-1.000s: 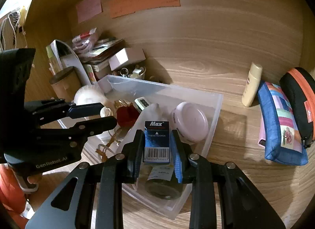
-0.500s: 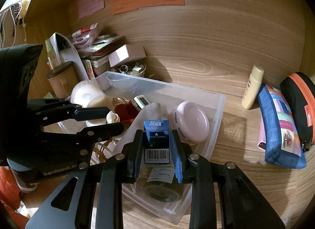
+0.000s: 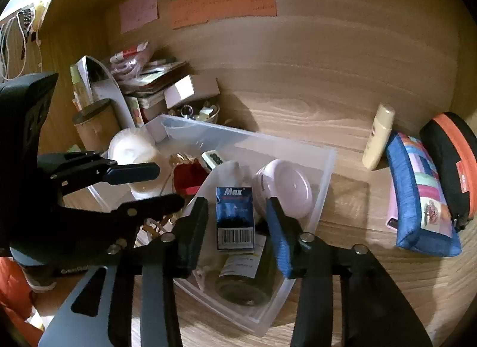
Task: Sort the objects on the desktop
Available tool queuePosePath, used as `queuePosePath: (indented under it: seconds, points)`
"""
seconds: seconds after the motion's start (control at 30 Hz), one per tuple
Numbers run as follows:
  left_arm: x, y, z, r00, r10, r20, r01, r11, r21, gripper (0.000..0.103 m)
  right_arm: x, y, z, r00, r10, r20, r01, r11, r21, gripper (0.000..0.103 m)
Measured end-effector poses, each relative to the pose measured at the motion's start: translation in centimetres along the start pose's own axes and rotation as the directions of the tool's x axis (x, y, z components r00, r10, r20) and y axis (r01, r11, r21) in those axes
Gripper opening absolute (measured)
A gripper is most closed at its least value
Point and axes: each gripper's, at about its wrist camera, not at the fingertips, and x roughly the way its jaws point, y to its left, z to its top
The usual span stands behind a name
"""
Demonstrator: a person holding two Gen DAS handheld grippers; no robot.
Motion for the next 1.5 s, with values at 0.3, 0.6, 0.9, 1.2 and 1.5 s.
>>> queuePosePath:
  seconds: [0.3,0.6,0.9,1.2,1.5]
  points:
    - [-0.6,0.0,0.2,0.999,0.023,0.032,-0.023,1.0,0.0,0.064,-1.2,-0.9,0.3,0.998,-0.025,0.056,0.024,0.999,0.03,0.059]
    - [-1.7,-0.6,0.1,0.997,0.051,0.056,-0.052,0.999,0.012,0.086,-2.3,-1.8,0.7,0.994,-0.044,0.102,0.037,0.997,0.07,0.077]
    - [-3.1,-0.1,-0.7,0.99,0.127,0.065,-0.126,0.992,-0.019,0.094,-3.1,-2.0,0.6,0.993,-0.013,0.119,0.003,0.996,0.089,0.082]
    - [-5.4,1.7,-1.4,0.978,0.202,0.051,-0.195,0.974,-0.112,0.098,-5.4,-1.0,0.3,0.991,-0.019,0.134,0.01,0.998,0.07,0.098]
    - [-8.3,1.9,-2.4,0.947,0.312,0.082,-0.294,0.939,-0.177,0.1,-8.2,-0.1,-0.7,0.986,-0.063,0.154,0.048,0.994,0.099,0.103]
